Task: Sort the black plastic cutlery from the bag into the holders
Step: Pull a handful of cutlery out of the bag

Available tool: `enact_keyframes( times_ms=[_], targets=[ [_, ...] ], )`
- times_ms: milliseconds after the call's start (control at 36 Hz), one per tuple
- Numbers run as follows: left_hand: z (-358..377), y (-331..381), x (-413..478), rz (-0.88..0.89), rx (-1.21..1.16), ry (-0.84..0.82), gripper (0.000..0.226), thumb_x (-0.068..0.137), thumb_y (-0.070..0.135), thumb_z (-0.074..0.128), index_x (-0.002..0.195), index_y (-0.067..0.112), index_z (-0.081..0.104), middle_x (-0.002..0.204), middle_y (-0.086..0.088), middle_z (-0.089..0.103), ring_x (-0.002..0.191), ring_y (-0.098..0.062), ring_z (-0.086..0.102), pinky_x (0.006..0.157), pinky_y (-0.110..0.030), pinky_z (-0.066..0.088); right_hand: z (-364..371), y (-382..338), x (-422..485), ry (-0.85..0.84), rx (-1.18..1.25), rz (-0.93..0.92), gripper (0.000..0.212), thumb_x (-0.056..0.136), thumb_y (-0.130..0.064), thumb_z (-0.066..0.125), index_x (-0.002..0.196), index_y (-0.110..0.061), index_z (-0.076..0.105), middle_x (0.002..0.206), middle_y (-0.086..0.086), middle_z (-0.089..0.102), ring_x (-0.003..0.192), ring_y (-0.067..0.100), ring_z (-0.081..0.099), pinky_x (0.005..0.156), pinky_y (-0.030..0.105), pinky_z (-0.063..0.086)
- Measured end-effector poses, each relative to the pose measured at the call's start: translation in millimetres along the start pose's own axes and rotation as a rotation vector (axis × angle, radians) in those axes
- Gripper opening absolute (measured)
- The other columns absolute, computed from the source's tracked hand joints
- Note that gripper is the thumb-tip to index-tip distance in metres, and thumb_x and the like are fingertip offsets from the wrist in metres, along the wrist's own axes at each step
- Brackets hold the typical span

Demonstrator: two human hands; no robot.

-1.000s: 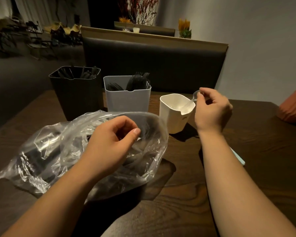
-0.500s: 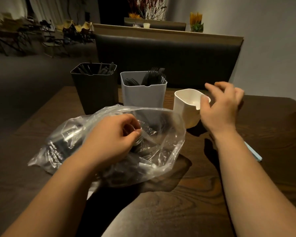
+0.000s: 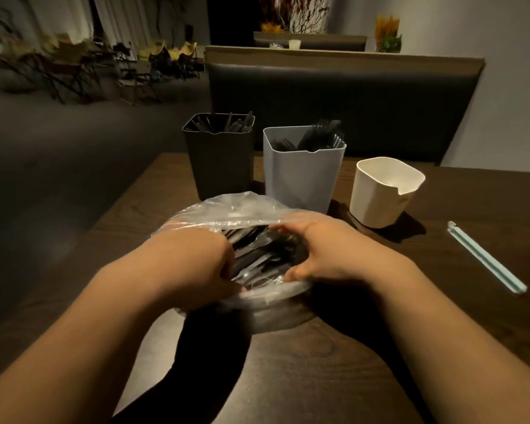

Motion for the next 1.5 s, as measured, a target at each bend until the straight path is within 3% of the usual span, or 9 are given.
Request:
enact_keyframes(
  times_ms=[139,278,361,528,833,972,1111,1333,1500],
  targets=[
    [1.6,-1.4,-3.3,-0.023,0.161,-0.054,0.039,0.091,0.061,0.057,0.076,0.025,0.063,0.069,0.009,0.059,0.067,-0.008,0.055,0.062,-0.027,0.04,3.5,-7.2,12.0,0.035,-0.13,-0.095,0.099,0.068,-0.052,0.085,0.152,-0.033,0.035,0.156,-0.01,0.036,0.146,0.014,0.024,0.123,0.034,0.022],
    [-2.4,-7.4,-2.6,-0.053,0.172,-0.107,0.045,0.088,0.064,0.061,0.063,0.027,0.049,0.068,0.01,0.057,0.07,-0.009,0.055,0.06,-0.026,0.039,3.1,-14.0,18.2,0.022,-0.151,-0.119,0.085,0.071,-0.055,0.081,0.146,-0.04,0.042,0.146,-0.012,0.045,0.138,0.014,0.032,0.118,0.038,0.029],
    [-5.5,-8.1,0.8,-0.034,0.149,-0.072,0.036,0.086,0.06,0.064,0.077,0.026,0.063,0.077,0.007,0.063,0.073,-0.011,0.058,0.058,-0.025,0.038,3.6,-26.1,21.8,0.057,-0.043,-0.156,0.067,0.079,-0.047,0.079,0.139,-0.038,0.05,0.136,-0.015,0.056,0.127,0.008,0.047,0.109,0.039,0.043],
    [-17.4,-2.2,3.4,0.033,0.157,0.113,0.035,0.084,0.057,0.069,0.106,0.03,0.073,0.095,0.006,0.067,0.083,-0.013,0.059,0.062,-0.025,0.04,15.4,-46.3,31.1,-0.06,-0.164,-0.208,0.071,0.079,-0.031,0.077,0.144,-0.03,0.047,0.14,-0.004,0.049,0.132,0.018,0.041,0.114,0.039,0.037],
    [-11.1,-0.3,1.5,-0.004,0.09,-0.078,0.022,0.08,0.049,0.077,0.084,0.033,0.062,0.072,0.012,0.057,0.062,-0.007,0.049,0.058,-0.022,0.036,28.9,-74.5,40.1,-0.278,-0.347,-0.189,0.101,0.072,-0.027,0.085,0.153,-0.023,0.026,0.151,0.002,0.028,0.139,0.024,0.028,0.118,0.04,0.028],
    [-13.0,-4.2,3.4,-0.025,0.054,-0.125,0.039,0.083,0.051,0.075,0.113,0.028,0.069,0.097,0.004,0.068,0.083,-0.015,0.059,0.079,-0.027,0.048,19.6,-81.4,41.1,-0.328,-0.318,-0.087,0.1,0.079,-0.013,0.081,0.156,-0.017,0.016,0.151,0.004,0.025,0.139,0.027,0.029,0.111,0.039,0.033],
    [-23.1,-11.5,-2.3,0.036,-0.057,-0.028,0.014,0.092,0.044,0.067,0.093,0.03,0.071,0.086,0.008,0.066,0.074,-0.007,0.056,0.061,-0.018,0.036,25.5,-85.1,41.2,-0.344,-0.415,-0.104,0.093,0.079,-0.014,0.079,0.154,-0.017,0.025,0.149,0.009,0.03,0.138,0.03,0.029,0.112,0.043,0.032],
    [-35.2,-7.0,-11.1,0.151,-0.232,0.135,0.026,0.092,0.015,0.062,0.101,0.037,0.074,0.096,0.018,0.069,0.089,-0.002,0.063,0.083,-0.023,0.054,16.6,-79.2,30.4,-0.226,-0.271,-0.047,0.095,0.074,-0.015,0.082,0.152,-0.021,0.027,0.143,0.007,0.034,0.129,0.027,0.039,0.103,0.035,0.04],
    [-56.7,2.9,-20.3,0.347,-0.331,0.633,0.027,0.088,0.003,0.062,0.093,0.028,0.069,0.089,0.016,0.064,0.084,-0.002,0.061,0.071,-0.028,0.054,8.0,-74.8,7.7,-0.385,-0.24,-0.09,0.054,0.097,-0.013,0.062,0.146,-0.012,0.039,0.126,0.002,0.049,0.096,0.005,0.045,0.075,0.009,0.027]
  ],
)
Point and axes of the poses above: each hand's wrist, its own x-axis towards the middle knuckle, its own z-axis out of the palm, y = z × x, the point moved 5 cm from there along x, towards the middle knuckle
